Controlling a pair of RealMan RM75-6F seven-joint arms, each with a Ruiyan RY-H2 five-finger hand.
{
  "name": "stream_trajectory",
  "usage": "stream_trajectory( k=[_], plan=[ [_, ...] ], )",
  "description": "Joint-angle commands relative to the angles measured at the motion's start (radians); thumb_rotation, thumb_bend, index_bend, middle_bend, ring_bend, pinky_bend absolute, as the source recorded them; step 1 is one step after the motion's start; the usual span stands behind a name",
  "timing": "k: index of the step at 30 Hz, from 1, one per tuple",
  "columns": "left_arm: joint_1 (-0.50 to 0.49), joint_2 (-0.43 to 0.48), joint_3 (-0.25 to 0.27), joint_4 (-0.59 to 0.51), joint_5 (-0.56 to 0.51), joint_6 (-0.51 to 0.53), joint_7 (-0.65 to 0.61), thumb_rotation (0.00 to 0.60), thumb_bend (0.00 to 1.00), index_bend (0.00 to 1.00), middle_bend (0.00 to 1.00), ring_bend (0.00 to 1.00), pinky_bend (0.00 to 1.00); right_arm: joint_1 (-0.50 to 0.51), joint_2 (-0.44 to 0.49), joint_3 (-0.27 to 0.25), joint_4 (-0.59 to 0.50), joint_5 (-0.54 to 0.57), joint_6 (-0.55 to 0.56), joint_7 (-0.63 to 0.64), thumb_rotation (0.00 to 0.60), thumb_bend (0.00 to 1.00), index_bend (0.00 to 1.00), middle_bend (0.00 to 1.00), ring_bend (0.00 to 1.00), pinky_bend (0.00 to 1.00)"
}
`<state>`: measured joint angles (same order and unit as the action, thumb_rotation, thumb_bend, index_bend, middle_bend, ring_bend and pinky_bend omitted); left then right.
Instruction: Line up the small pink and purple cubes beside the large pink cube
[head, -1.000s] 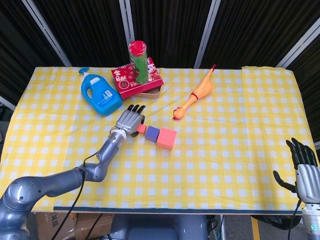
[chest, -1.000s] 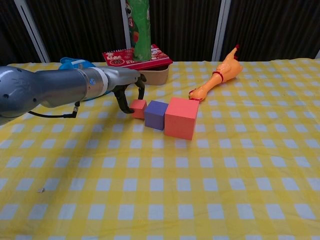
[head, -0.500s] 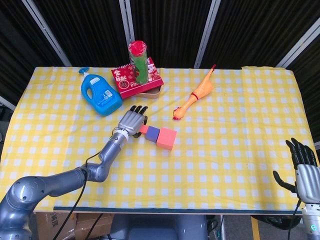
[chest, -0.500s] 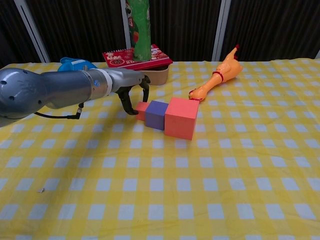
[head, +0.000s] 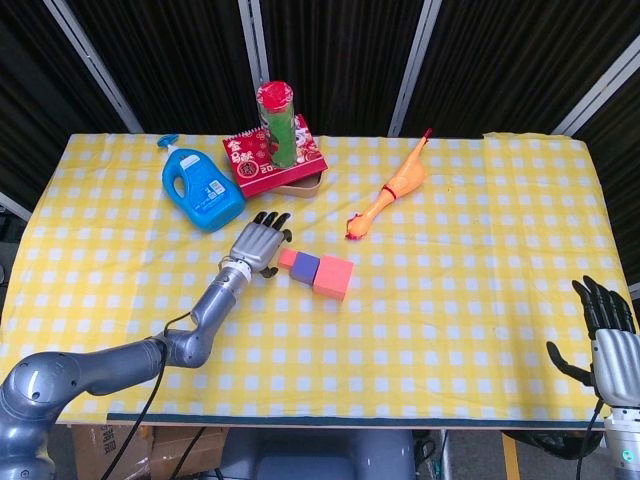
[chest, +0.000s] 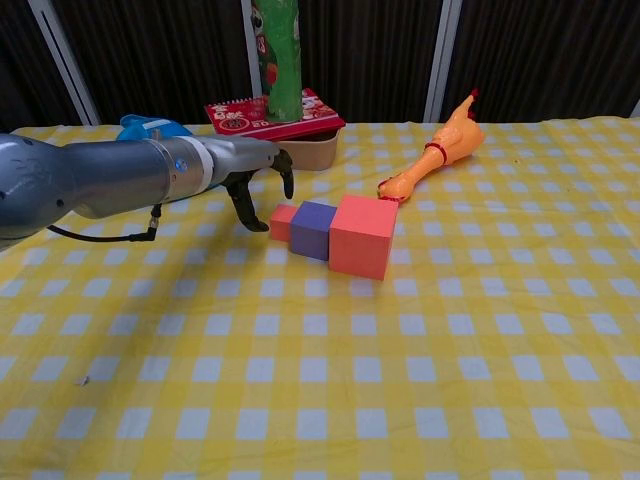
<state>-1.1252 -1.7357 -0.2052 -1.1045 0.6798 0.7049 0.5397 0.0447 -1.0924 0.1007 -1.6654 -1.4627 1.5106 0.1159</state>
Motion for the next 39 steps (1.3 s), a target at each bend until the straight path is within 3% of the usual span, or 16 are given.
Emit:
stream_trajectory(
  k=[1,16,39],
  plan=[
    [0.028,0.061,0.018,-0.074,-0.017,0.036,0.018,0.6,0.31,0.24,0.0,0.0,0.05,0.0,0.0,0.0,0.0,-0.002,0.001,-0.002,0.6,0.37,0.0,0.0,0.0,0.04],
    [0.038,0.162,0.092,-0.219,-0.113,0.059,0.108,0.6,0.42,0.24,0.0,0.0,0.05,-0.001,-0.005,-0.001,0.0,-0.006,0.007,-0.007,0.6,0.37,0.0,0.0,0.0,0.04],
    [-0.024,0.056,0.09,-0.145,-0.165,0.057,0.146,0.6,0.42,0.24,0.0,0.0,0.05,-0.001,-0.001,-0.001,0.0,-0.006,0.003,0.003,0.6,0.37,0.0,0.0,0.0,0.04]
  ],
)
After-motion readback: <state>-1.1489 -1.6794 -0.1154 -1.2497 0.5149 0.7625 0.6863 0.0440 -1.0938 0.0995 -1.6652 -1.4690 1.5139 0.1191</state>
